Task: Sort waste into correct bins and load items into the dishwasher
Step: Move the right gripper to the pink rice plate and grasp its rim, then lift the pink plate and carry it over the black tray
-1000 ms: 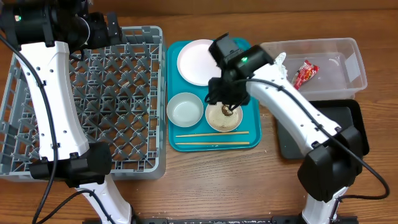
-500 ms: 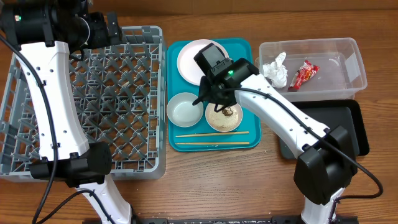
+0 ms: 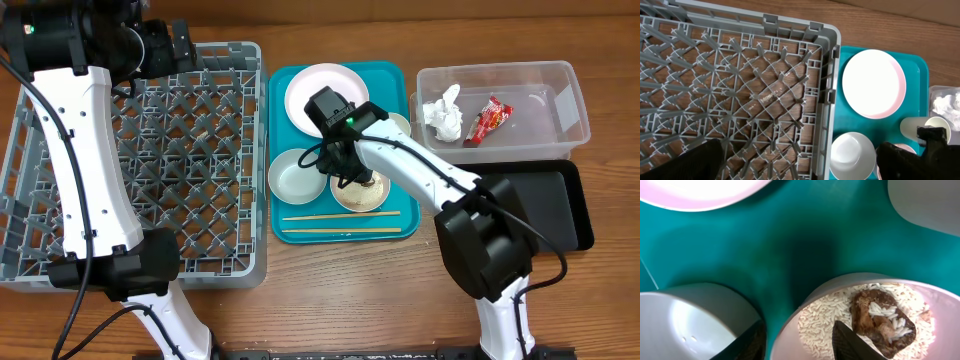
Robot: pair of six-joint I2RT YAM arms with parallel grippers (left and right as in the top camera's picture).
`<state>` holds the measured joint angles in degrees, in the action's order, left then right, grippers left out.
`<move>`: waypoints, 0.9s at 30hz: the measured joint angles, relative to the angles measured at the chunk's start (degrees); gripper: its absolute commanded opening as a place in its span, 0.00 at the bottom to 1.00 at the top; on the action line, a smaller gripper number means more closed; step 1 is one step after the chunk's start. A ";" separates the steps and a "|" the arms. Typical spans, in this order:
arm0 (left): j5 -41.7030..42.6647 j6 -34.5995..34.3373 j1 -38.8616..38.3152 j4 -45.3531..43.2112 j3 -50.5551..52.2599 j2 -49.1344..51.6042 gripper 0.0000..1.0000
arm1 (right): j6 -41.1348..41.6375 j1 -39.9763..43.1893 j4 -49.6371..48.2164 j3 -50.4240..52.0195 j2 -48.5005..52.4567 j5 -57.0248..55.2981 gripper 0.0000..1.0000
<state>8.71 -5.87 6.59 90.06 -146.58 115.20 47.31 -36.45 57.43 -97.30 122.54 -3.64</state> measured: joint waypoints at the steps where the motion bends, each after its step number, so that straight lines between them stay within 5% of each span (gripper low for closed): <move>1: -0.02 0.00 0.00 0.00 0.00 0.00 1.00 | 0.09 0.00 -0.07 0.00 0.17 0.02 0.39; 17: -0.02 0.00 0.00 0.00 0.00 0.00 1.00 | 0.66 0.00 2.82 0.00 1.88 0.22 0.04; 27: 0.00 0.00 0.00 0.00 0.00 0.00 1.00 | -1.73 0.04 10.93 -3.72 1.81 2.16 0.04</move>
<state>8.71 -5.87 6.59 90.06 -146.58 115.20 45.58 -36.40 68.36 -101.01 124.36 -1.48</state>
